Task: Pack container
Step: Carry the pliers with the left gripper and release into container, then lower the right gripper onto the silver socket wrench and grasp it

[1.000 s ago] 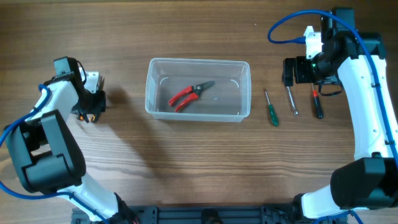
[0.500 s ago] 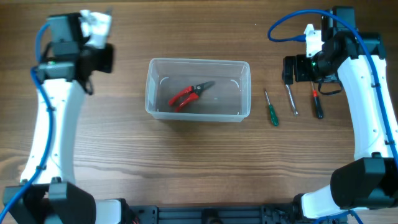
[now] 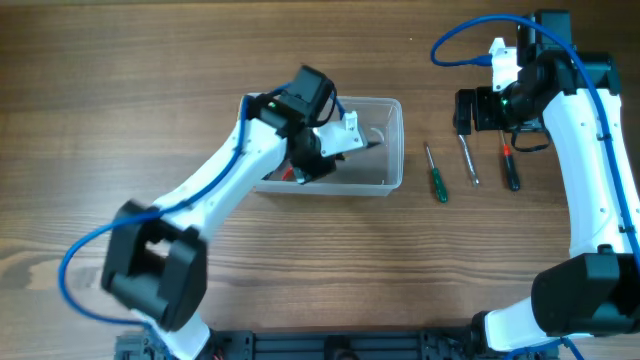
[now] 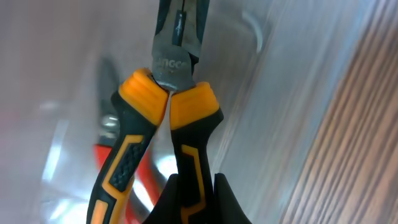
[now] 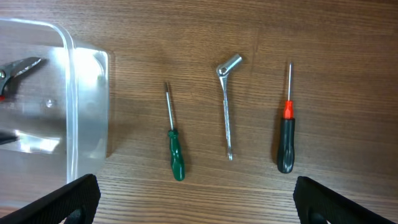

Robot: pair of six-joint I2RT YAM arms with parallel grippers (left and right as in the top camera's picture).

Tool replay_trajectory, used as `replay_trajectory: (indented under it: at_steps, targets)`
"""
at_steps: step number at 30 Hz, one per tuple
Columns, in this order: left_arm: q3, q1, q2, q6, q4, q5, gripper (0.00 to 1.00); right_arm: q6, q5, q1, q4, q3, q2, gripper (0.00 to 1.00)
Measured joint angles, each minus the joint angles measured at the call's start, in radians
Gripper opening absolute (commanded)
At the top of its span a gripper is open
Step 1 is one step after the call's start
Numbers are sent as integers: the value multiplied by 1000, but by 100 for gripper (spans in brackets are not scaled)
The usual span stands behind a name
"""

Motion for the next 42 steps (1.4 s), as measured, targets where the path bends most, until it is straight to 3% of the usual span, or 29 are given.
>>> replay_trajectory:
  at_steps: [4, 6, 7, 9, 15, 19, 21, 23, 25, 27, 29, 30, 32, 35, 36, 39, 40, 42]
  targets:
    - [0, 0, 140, 4, -2, 0, 7, 0, 0, 0, -1, 0, 0, 100]
    - [0, 0, 177, 3, -1, 0, 38, 0, 0, 0, 0, 0, 0, 100]
    - [0, 0, 185, -2, 4, 1, 48, 0, 0, 0, -1, 0, 0, 100]
    - [0, 0, 188, -10, 5, 2, 57, 0, 0, 0, 0, 0, 0, 100]
    - [27, 2, 188, -28, -4, 12, 59, 0, 0, 0, 0, 0, 0, 100]
    - [255, 31, 156, -128, -40, 15, 66, 0, 0, 0, 15, 0, 0, 100]
    - [372, 56, 111, -179, -78, 16, 64, 4, 0, 0, 29, 0, 0, 100]
    - [471, 84, 63, -255, -101, -5, 64, 11, 0, 0, 40, 0, 0, 90]
    - [527, 137, -5, -395, -105, -69, 64, 18, 0, 0, 44, 0, 0, 68]
    - [540, 219, -65, -543, -147, -144, 67, 24, 6, 0, 46, 0, 1, 58]
    - [545, 348, -73, -674, -266, -185, 71, 23, 35, 0, 58, -7, 22, 34]
    - [545, 410, -68, -705, -306, -193, 72, 23, 44, 0, 79, -28, 32, 33]
    - [544, 544, -64, -754, -360, -211, 77, 23, 55, 0, 132, -138, 85, 34]
    - [544, 669, -64, -777, -401, -206, 91, 18, 57, 0, 241, -276, 150, 34]
    - [544, 703, -64, -782, -402, -206, 99, 17, 57, 0, 264, -305, 168, 40]
    - [544, 774, -64, -790, -406, -206, 100, 5, 69, 0, 315, -324, 188, 61]
    - [544, 785, -64, -791, -407, -206, 100, 3, 92, 0, 332, -324, 188, 73]
    - [544, 794, -64, -791, -406, -206, 100, -3, 126, 0, 362, -324, 188, 77]
